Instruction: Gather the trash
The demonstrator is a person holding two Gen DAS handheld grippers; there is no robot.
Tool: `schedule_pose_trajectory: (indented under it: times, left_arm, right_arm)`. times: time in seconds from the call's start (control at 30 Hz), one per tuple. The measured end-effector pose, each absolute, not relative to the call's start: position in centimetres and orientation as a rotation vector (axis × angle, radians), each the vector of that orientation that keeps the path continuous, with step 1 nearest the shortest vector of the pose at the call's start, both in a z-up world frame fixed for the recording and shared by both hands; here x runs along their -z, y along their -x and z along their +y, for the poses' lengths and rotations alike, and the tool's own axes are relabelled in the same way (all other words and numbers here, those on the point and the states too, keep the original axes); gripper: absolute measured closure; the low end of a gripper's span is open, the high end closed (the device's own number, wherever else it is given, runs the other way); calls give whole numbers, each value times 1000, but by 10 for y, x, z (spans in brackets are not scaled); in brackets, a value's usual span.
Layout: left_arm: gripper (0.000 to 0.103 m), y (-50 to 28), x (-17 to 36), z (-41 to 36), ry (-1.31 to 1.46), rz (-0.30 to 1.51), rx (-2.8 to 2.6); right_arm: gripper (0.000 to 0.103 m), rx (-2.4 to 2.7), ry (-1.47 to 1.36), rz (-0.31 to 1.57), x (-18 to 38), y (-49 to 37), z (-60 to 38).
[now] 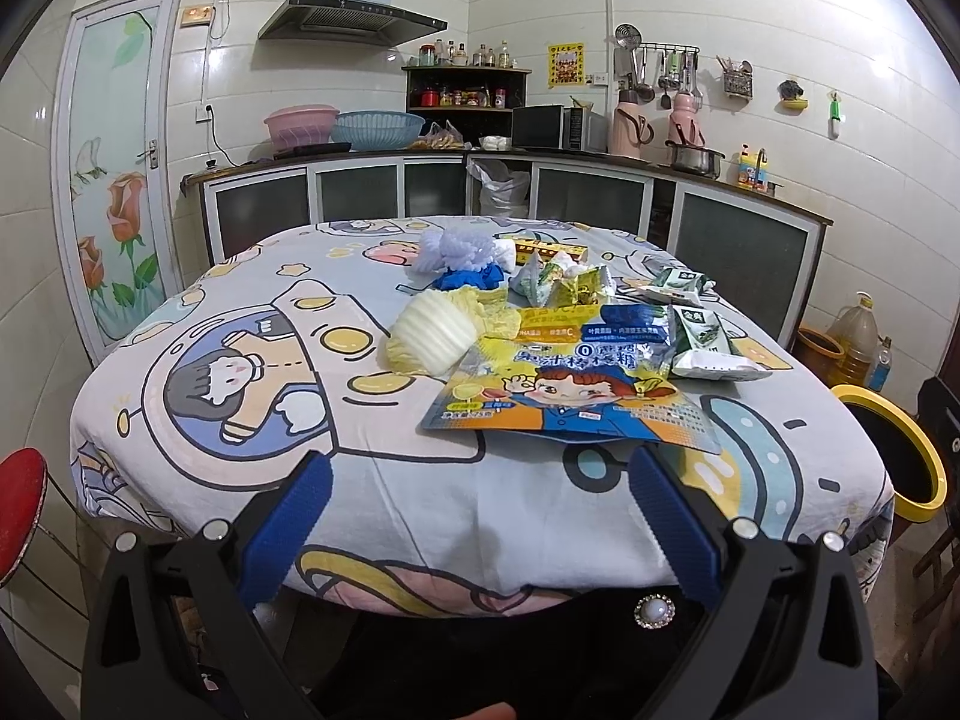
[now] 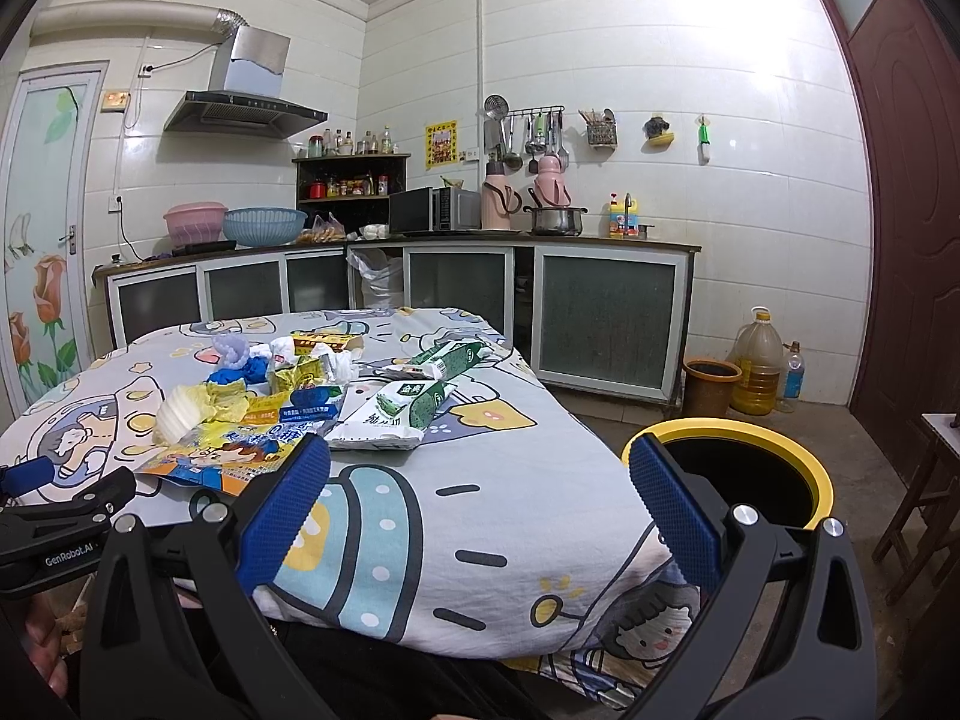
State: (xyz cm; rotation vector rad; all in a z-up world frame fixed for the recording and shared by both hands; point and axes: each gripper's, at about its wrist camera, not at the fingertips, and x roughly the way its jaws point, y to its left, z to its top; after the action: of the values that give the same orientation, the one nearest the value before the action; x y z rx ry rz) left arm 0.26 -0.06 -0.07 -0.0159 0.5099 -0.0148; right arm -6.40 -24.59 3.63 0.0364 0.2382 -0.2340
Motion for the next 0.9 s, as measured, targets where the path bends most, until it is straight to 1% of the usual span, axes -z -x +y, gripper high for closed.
schedule_pose_trajectory:
  times: [0.63,0.9]
  left_arm:
    - [7,-2,1,1,17,508,17]
    - [7,-2,6,6,55,546,50]
  right_arm:
    - [7,239,-40,237,-42,64,-251]
    - [7,311,-80,240,-52,60,-270]
